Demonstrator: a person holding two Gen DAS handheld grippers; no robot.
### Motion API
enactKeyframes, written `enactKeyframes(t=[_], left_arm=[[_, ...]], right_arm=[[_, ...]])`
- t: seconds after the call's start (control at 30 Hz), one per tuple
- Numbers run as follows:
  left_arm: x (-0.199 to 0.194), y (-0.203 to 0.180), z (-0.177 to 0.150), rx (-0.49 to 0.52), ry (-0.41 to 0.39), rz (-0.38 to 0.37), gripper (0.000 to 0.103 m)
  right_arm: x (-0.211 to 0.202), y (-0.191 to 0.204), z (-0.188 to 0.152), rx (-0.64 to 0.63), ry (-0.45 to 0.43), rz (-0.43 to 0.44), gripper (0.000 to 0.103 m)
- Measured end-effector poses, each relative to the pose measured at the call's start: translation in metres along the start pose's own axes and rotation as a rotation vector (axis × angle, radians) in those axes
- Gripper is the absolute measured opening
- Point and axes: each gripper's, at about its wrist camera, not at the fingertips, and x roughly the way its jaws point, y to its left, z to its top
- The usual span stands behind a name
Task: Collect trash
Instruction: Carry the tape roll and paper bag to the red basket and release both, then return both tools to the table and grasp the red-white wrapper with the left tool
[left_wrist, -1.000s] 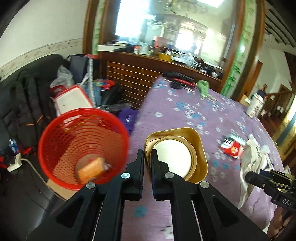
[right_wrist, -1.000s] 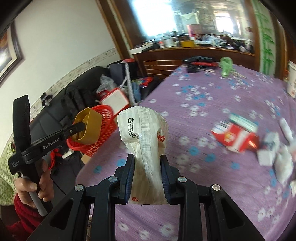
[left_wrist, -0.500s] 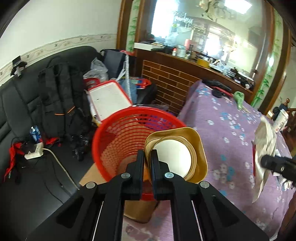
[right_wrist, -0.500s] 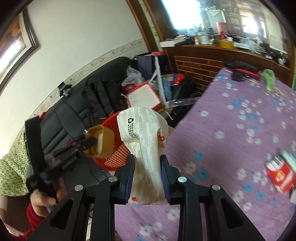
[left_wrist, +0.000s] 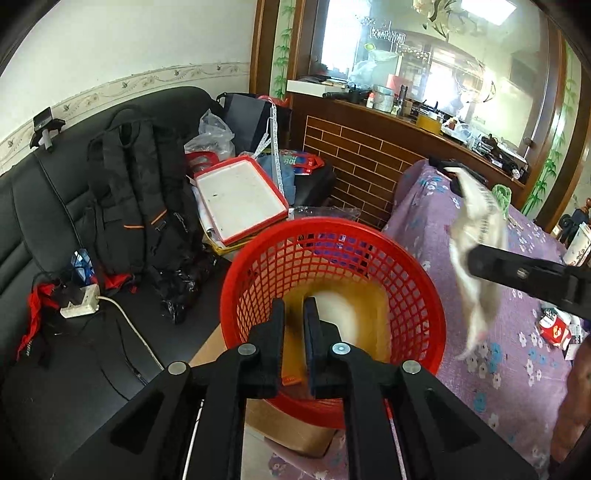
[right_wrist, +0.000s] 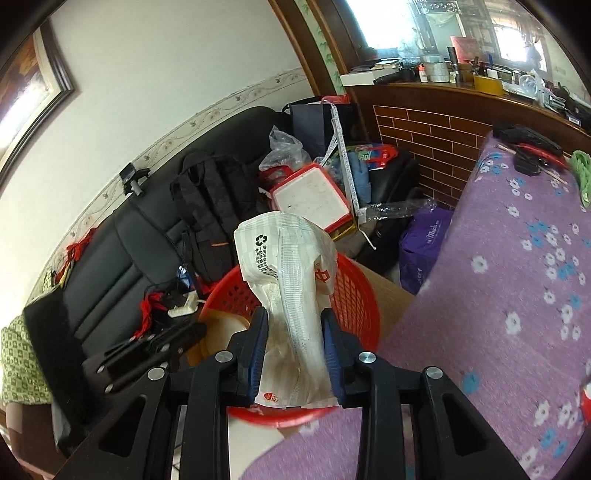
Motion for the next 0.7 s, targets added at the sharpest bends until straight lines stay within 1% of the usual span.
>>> enactKeyframes(t=[0.03,0.07,0.1,0.17,0.27,0.37,0.4,0.5,0.57,0.63,0.7], left_arm=[[-0.001,0.001,0.001,-0.004,-0.002,0.003,0.037],[-0.002,0.002,0.001,-0.012,-0.009,0.007,0.046],[-0.005,0.003,0.001,-0.018,-0.023,0.012,0.051],[-0.011,0.002,0.001,-0.011,-0.044,0.010,0.051],[-0.018,-0.002,-0.001,-0.011,-0.052,-0.012,0.051],[-0.026,-0.017,-0.005,0.014,-0.062,-0.034,0.052],[-0.029,-0.023,-0.008,0.023,-0.064,-0.041,0.052],[-0.035,-0.047,-0.016,0.050,-0.061,-0.093,0.059],[-0.035,-0.071,-0.024,0.092,-0.047,-0.124,0.059],[-0.036,-0.091,-0.031,0.122,-0.036,-0.150,0.059],[-0.035,-0.116,-0.039,0.159,-0.014,-0.183,0.059]], right_arm=[[0.002,-0.001,0.001,0.009,0.001,0.009,0.040],[0.001,-0.002,0.001,0.016,-0.002,0.009,0.040],[-0.002,-0.004,0.000,0.020,-0.007,0.008,0.040],[-0.012,-0.008,-0.003,0.020,-0.017,0.015,0.040],[-0.031,-0.016,-0.012,0.032,-0.039,0.007,0.041],[-0.059,-0.027,-0.032,0.035,-0.054,-0.015,0.042],[-0.068,-0.031,-0.039,0.037,-0.060,-0.020,0.044],[-0.092,-0.048,-0.063,0.058,-0.066,-0.067,0.046],[-0.109,-0.063,-0.081,0.084,-0.072,-0.081,0.047],[-0.125,-0.079,-0.100,0.126,-0.072,-0.126,0.047],[-0.146,-0.099,-0.120,0.172,-0.090,-0.143,0.046]])
